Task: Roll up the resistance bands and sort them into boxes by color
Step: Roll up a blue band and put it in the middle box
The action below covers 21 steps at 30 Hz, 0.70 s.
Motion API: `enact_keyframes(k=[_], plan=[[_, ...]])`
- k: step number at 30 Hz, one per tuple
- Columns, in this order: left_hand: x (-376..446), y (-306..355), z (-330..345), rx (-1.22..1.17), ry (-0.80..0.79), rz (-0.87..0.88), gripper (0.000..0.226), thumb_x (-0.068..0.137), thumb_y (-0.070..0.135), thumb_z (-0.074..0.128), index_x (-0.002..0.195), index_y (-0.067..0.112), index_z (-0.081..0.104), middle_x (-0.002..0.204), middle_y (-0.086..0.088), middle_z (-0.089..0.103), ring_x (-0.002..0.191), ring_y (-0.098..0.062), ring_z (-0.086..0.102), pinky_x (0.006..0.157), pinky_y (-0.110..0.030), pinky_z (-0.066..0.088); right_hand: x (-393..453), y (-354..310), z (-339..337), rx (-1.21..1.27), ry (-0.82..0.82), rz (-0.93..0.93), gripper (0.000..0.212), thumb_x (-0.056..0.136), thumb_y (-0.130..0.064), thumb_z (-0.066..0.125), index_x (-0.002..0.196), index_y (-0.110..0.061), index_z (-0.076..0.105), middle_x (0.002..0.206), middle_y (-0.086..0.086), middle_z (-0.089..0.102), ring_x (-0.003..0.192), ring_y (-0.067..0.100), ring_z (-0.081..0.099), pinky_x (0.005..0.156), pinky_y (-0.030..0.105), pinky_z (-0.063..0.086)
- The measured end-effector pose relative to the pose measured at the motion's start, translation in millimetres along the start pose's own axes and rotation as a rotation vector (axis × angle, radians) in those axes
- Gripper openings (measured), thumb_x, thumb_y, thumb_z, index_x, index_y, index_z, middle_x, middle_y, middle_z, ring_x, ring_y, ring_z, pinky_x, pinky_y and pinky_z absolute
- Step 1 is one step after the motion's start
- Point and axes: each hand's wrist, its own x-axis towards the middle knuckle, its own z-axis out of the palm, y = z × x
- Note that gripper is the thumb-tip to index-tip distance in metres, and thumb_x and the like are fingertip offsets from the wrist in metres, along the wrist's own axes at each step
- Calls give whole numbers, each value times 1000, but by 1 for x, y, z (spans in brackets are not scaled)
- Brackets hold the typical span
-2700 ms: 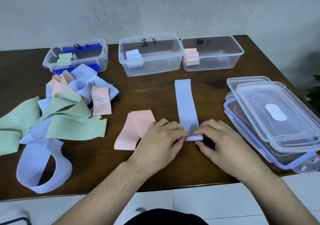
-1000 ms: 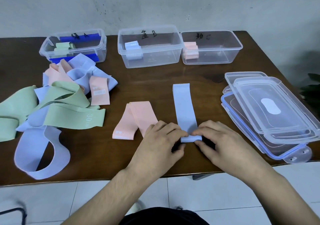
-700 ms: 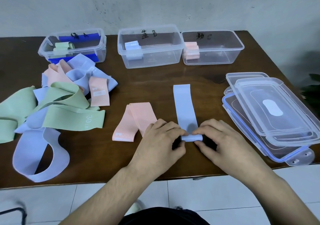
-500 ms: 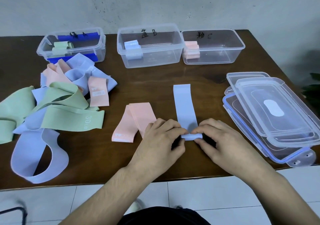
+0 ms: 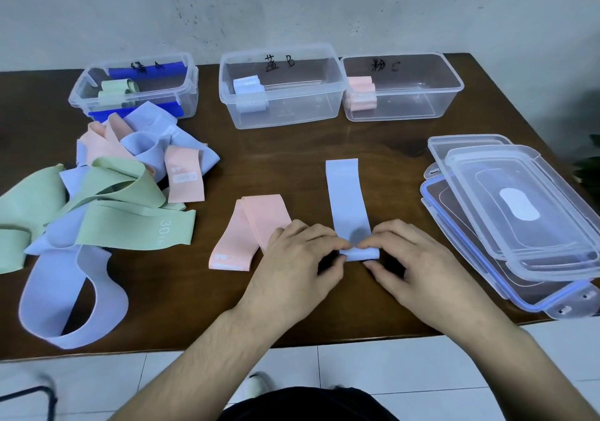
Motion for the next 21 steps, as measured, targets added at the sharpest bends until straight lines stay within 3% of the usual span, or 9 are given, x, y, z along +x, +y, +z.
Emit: enact_keyframes(k=[2, 5, 11, 14, 17, 21], plan=[[0, 1, 0, 15, 1, 11, 24, 93, 35, 54, 108, 29, 72, 107, 18, 65, 95, -6, 49, 86, -22, 33, 1, 2, 0, 6, -7, 10, 24, 88, -19, 72, 112, -25, 69, 111, -17, 56, 92, 6, 57, 77, 13, 43], [-1, 3, -1, 61, 14, 56, 30, 94, 37, 47, 109, 28, 71, 108, 15, 62, 92, -8, 52, 83, -23, 37, 6, 3, -2, 25, -29, 5, 22, 92, -25, 65, 114, -26, 69, 112, -19, 57, 99, 5, 57, 85, 20, 48], [5, 0, 0, 125, 40, 80, 20, 87, 26, 71, 107, 25, 73, 105, 11, 68, 89, -11, 55, 78, -24, 37, 12, 6, -2, 13, -44, 3, 31, 94, -33, 56, 123, -27, 67, 114, -22, 56, 105, 3, 54, 91, 27, 50], [8, 2, -2, 120, 0, 54, 22, 88, 26, 71, 109, 23, 73, 106, 10, 69, 91, -12, 57, 78, -24, 37, 11, 5, -2, 0, -24, 5, 35, 92, -30, 63, 126, -26, 66, 116, -19, 53, 102, 9, 56, 88, 23, 48], [10, 2, -4, 113, -34, 28, 23, 90, 28, 67, 112, 23, 72, 109, 10, 68, 94, -11, 56, 81, -24, 36, 12, 6, 0, -14, -6, 6, 28, 89, -23, 71, 116, -25, 67, 112, -17, 54, 96, 8, 56, 81, 17, 45], [9, 3, -3, 92, -17, 21, 23, 93, 27, 63, 115, 24, 70, 112, 10, 64, 95, -10, 54, 80, -25, 37, 16, 8, 1, 18, -14, 25, 22, 92, -23, 68, 114, -25, 68, 111, -18, 56, 95, 3, 54, 78, 11, 37]])
